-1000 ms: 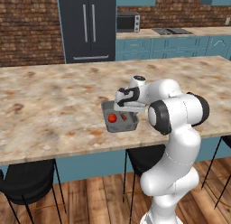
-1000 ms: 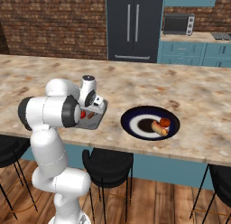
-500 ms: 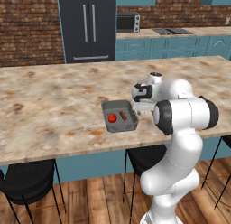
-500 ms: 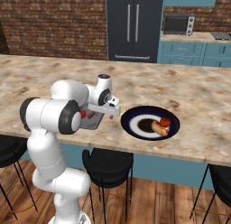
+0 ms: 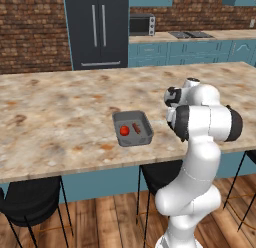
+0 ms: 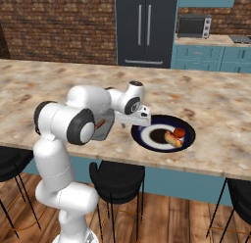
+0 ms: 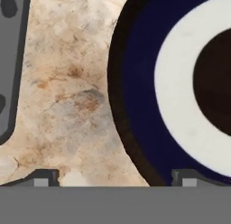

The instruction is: Place one cooked food and one vegetable from the large plate to each tupperware container.

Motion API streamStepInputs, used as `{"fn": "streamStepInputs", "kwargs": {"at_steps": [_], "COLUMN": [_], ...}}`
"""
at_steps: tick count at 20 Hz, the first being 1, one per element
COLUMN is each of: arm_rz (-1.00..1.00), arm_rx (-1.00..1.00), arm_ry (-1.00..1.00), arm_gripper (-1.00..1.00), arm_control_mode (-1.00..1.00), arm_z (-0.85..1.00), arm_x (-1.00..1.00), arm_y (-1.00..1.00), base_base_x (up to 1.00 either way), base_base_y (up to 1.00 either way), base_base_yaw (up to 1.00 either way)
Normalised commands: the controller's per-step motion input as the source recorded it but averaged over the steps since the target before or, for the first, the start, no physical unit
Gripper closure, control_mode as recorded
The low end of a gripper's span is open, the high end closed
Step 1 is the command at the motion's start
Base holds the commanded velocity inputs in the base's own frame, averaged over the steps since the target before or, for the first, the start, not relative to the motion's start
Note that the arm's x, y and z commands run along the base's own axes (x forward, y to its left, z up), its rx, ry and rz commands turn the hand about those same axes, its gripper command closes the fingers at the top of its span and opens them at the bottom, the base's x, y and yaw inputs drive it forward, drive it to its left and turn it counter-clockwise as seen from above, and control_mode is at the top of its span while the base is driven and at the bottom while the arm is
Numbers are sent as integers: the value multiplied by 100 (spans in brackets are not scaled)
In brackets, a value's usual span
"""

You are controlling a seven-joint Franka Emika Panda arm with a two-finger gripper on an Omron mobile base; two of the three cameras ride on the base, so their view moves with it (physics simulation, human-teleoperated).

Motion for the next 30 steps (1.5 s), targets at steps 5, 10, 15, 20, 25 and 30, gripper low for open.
{"fn": "streamStepInputs", "kwargs": {"at_steps": [5, 10, 15, 20, 25, 30], "arm_rz": [24, 17, -7, -20, 0, 0], "arm_rx": [-3, -1, 10, 0, 0, 0], "arm_ry": [-10, 1, -11, -22, 0, 0], "arm_gripper": [-100, -100, -100, -100, -100, -100], "arm_control_mode": [-100, -100, -100, -100, 100, 100], "arm_z": [0, 1, -3, 31, 0, 0], "arm_x": [-30, -5, -41, -40, 0, 0], "arm_y": [-46, -40, 74, 64, 0, 0], "base_base_x": [0, 0, 0, 0, -36, -12], "base_base_y": [0, 0, 0, 0, -92, -100], "base_base_yaw": [0, 0, 0, 0, -1, 0]}}
